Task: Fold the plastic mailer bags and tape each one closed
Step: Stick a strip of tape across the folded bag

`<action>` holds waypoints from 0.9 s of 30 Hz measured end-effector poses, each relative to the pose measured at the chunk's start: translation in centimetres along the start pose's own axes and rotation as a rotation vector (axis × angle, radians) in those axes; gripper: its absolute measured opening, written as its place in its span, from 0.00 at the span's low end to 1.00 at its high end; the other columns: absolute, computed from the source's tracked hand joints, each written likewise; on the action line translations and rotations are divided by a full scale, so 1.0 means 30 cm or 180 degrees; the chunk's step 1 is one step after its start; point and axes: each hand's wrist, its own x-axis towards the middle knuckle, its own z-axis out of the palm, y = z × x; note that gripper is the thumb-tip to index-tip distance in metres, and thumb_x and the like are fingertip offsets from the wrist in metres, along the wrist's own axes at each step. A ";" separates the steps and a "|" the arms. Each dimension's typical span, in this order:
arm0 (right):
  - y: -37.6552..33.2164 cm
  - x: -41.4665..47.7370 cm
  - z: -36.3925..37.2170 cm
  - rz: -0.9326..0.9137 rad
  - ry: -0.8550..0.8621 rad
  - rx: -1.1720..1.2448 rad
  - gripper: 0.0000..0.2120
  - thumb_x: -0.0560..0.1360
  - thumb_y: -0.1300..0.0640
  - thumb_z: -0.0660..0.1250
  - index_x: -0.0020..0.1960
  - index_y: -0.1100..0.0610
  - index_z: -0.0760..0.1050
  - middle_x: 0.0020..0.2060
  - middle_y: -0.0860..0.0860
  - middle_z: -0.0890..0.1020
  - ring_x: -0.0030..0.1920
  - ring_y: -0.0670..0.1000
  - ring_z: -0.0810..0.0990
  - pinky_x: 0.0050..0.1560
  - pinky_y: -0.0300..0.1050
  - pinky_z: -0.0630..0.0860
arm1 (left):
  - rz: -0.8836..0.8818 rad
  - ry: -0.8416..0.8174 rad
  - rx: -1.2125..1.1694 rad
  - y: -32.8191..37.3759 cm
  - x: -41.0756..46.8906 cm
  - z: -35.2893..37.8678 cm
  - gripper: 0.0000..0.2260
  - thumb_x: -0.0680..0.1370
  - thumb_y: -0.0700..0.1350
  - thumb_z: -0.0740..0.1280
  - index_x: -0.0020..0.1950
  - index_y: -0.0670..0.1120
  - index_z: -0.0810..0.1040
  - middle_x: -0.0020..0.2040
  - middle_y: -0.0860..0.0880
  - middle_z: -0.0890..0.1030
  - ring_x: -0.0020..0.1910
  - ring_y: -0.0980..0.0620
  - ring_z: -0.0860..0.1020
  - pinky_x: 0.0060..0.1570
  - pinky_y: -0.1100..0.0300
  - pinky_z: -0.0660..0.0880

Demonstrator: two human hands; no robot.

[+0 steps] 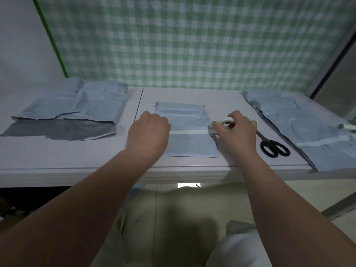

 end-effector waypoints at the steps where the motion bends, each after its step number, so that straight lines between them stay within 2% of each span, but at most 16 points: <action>1: 0.001 -0.001 0.000 -0.0008 -0.0019 0.0050 0.15 0.71 0.43 0.66 0.51 0.53 0.72 0.46 0.50 0.77 0.52 0.52 0.64 0.42 0.46 0.63 | 0.0075 -0.0094 -0.0238 0.022 0.004 0.001 0.15 0.81 0.42 0.58 0.34 0.46 0.64 0.34 0.50 0.65 0.41 0.49 0.66 0.36 0.55 0.61; 3: 0.000 -0.001 0.000 -0.0010 -0.0046 0.0149 0.15 0.73 0.43 0.64 0.51 0.53 0.72 0.46 0.49 0.77 0.53 0.51 0.64 0.43 0.46 0.63 | 0.0134 -0.0333 -0.0594 0.071 0.014 -0.001 0.18 0.82 0.48 0.55 0.32 0.47 0.63 0.32 0.51 0.66 0.39 0.50 0.66 0.38 0.56 0.61; 6: -0.003 -0.001 -0.006 -0.0003 -0.0053 0.0278 0.15 0.75 0.43 0.62 0.51 0.54 0.72 0.46 0.49 0.77 0.54 0.53 0.66 0.45 0.45 0.61 | 0.0137 -0.0504 -0.1022 0.136 0.042 -0.008 0.23 0.80 0.53 0.58 0.28 0.46 0.61 0.27 0.50 0.65 0.31 0.50 0.65 0.35 0.55 0.61; 8: -0.003 0.000 -0.006 -0.0017 -0.0058 0.0335 0.13 0.76 0.44 0.61 0.49 0.53 0.71 0.45 0.49 0.76 0.53 0.52 0.66 0.45 0.44 0.60 | 0.0217 -0.0692 -0.1502 0.172 0.062 -0.013 0.25 0.79 0.55 0.61 0.26 0.45 0.61 0.24 0.49 0.63 0.26 0.53 0.63 0.33 0.55 0.61; 10: -0.004 0.001 -0.006 -0.0010 -0.0041 0.0409 0.11 0.76 0.45 0.61 0.48 0.52 0.70 0.45 0.48 0.75 0.53 0.52 0.66 0.45 0.43 0.60 | 0.0479 -0.1220 -0.2002 0.203 0.069 -0.030 0.22 0.77 0.51 0.66 0.25 0.46 0.66 0.24 0.50 0.66 0.24 0.56 0.65 0.31 0.59 0.63; 11: -0.003 0.003 -0.007 0.0005 -0.0031 0.0443 0.11 0.76 0.45 0.61 0.47 0.52 0.70 0.45 0.48 0.76 0.53 0.52 0.67 0.46 0.43 0.60 | 0.0678 -0.1628 -0.2249 0.216 0.065 -0.045 0.17 0.76 0.48 0.68 0.28 0.48 0.72 0.27 0.50 0.72 0.26 0.58 0.69 0.33 0.61 0.66; 12: -0.003 0.006 -0.008 0.0028 -0.0027 0.0473 0.11 0.76 0.45 0.61 0.47 0.52 0.70 0.45 0.49 0.76 0.53 0.52 0.67 0.46 0.43 0.60 | 0.0877 -0.2047 -0.2423 0.225 0.062 -0.054 0.08 0.74 0.43 0.70 0.35 0.49 0.78 0.33 0.50 0.78 0.31 0.60 0.73 0.37 0.63 0.71; 13: -0.003 0.008 -0.008 0.0064 -0.0030 0.0504 0.11 0.76 0.45 0.61 0.47 0.52 0.71 0.45 0.49 0.77 0.53 0.52 0.68 0.46 0.43 0.60 | 0.0991 -0.2332 -0.2549 0.229 0.061 -0.056 0.07 0.73 0.40 0.72 0.43 0.52 0.80 0.40 0.50 0.81 0.37 0.59 0.77 0.42 0.63 0.74; 14: -0.003 0.011 -0.008 0.0105 -0.0030 0.0546 0.11 0.75 0.45 0.61 0.46 0.53 0.71 0.45 0.49 0.77 0.53 0.53 0.68 0.46 0.43 0.61 | 0.1016 -0.2448 -0.2646 0.233 0.063 -0.052 0.12 0.72 0.38 0.73 0.48 0.54 0.80 0.45 0.51 0.82 0.41 0.58 0.78 0.46 0.64 0.76; 15: -0.003 0.013 -0.007 0.0141 -0.0024 0.0607 0.10 0.75 0.46 0.62 0.45 0.53 0.71 0.45 0.50 0.78 0.53 0.53 0.69 0.46 0.43 0.61 | 0.0900 -0.2366 -0.2773 0.239 0.065 -0.053 0.11 0.71 0.38 0.73 0.48 0.54 0.81 0.44 0.51 0.82 0.41 0.58 0.79 0.46 0.65 0.76; 17: 0.000 0.017 -0.007 0.0162 0.0023 0.0792 0.10 0.75 0.47 0.63 0.42 0.53 0.71 0.42 0.50 0.79 0.50 0.54 0.73 0.45 0.43 0.64 | 0.0538 -0.1902 -0.2953 0.248 0.089 -0.046 0.01 0.71 0.42 0.74 0.41 0.48 0.83 0.37 0.51 0.83 0.36 0.60 0.78 0.42 0.65 0.75; 20: 0.006 0.018 -0.016 0.0238 0.0015 0.1101 0.10 0.74 0.49 0.65 0.37 0.52 0.70 0.36 0.46 0.77 0.43 0.51 0.74 0.42 0.41 0.66 | 0.0249 -0.1421 -0.2819 0.262 0.128 -0.020 0.14 0.74 0.48 0.71 0.34 0.40 0.77 0.31 0.47 0.80 0.30 0.58 0.74 0.37 0.61 0.72; 22: 0.005 0.017 -0.025 0.0270 -0.0007 0.1257 0.10 0.75 0.50 0.65 0.37 0.52 0.70 0.34 0.44 0.75 0.39 0.46 0.73 0.38 0.33 0.66 | 0.0138 -0.1065 -0.2658 0.264 0.152 0.009 0.17 0.76 0.49 0.68 0.31 0.42 0.72 0.27 0.52 0.75 0.25 0.61 0.70 0.32 0.65 0.68; 23: 0.003 0.016 -0.029 0.0271 -0.0007 0.1303 0.11 0.75 0.51 0.65 0.37 0.52 0.70 0.33 0.44 0.74 0.38 0.44 0.72 0.36 0.29 0.65 | 0.0098 -0.0876 -0.2542 0.266 0.163 0.019 0.15 0.77 0.47 0.67 0.32 0.45 0.72 0.28 0.54 0.74 0.27 0.61 0.70 0.32 0.65 0.67; 25: -0.001 0.014 -0.034 0.0276 0.0000 0.1408 0.12 0.76 0.51 0.65 0.35 0.51 0.70 0.32 0.44 0.74 0.35 0.42 0.71 0.35 0.28 0.66 | 0.0032 -0.0701 -0.2573 0.268 0.175 0.047 0.04 0.76 0.43 0.68 0.42 0.49 0.75 0.36 0.54 0.75 0.34 0.56 0.74 0.38 0.63 0.69; 27: -0.007 0.010 -0.041 0.0251 -0.0035 0.1529 0.12 0.76 0.53 0.65 0.35 0.50 0.70 0.32 0.43 0.74 0.34 0.40 0.72 0.35 0.28 0.66 | -0.0006 -0.0837 -0.2538 0.268 0.178 0.071 0.11 0.74 0.43 0.70 0.55 0.51 0.76 0.46 0.53 0.76 0.42 0.52 0.76 0.45 0.60 0.72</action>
